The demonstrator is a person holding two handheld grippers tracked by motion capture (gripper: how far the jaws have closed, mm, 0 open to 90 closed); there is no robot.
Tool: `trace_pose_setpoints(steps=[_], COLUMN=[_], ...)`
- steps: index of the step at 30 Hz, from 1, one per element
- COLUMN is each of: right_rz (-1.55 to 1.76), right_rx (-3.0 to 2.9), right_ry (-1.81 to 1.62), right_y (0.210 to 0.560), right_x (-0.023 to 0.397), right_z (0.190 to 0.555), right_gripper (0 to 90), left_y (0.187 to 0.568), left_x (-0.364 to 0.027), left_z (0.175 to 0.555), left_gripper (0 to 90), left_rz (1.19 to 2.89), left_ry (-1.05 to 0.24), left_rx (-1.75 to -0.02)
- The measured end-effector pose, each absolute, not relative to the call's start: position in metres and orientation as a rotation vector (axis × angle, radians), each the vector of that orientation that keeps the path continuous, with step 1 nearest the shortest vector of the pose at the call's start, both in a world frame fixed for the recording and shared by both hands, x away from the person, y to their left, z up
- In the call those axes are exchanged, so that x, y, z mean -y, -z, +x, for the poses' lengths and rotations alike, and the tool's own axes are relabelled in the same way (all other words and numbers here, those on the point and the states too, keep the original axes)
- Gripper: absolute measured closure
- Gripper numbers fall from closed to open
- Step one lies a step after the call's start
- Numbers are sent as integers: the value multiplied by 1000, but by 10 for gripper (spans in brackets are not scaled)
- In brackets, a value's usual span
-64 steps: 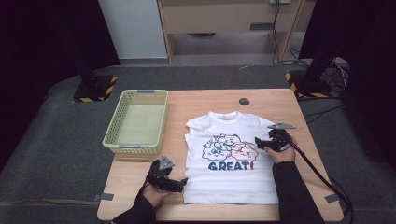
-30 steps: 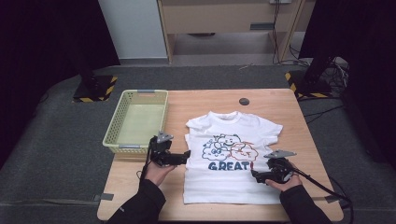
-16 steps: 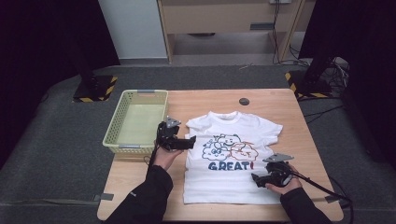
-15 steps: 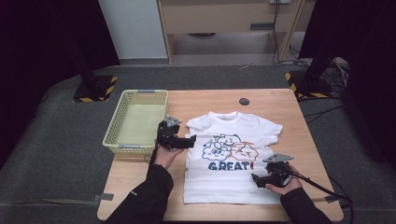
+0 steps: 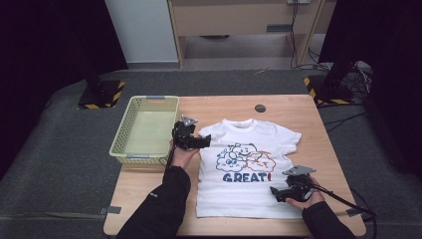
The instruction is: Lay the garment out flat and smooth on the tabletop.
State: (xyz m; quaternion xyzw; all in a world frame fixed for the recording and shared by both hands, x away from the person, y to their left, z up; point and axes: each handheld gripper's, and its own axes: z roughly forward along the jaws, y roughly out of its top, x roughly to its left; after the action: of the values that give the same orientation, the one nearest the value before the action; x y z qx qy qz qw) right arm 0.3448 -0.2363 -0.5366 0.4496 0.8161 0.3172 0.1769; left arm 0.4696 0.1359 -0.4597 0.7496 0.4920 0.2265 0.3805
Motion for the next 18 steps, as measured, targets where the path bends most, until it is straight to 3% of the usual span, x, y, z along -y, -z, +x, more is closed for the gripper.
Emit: trace_pose_setpoints(steps=[18], right_rz=[1249], right_rx=[-2328], right_ry=[-905], right_y=[539], right_x=[237], right_z=[339], right_gripper=[7], left_y=[506], left_x=[-134], left_z=[516], left_gripper=[142], left_rz=[1897], left_ry=[-582], left_rx=[-1380])
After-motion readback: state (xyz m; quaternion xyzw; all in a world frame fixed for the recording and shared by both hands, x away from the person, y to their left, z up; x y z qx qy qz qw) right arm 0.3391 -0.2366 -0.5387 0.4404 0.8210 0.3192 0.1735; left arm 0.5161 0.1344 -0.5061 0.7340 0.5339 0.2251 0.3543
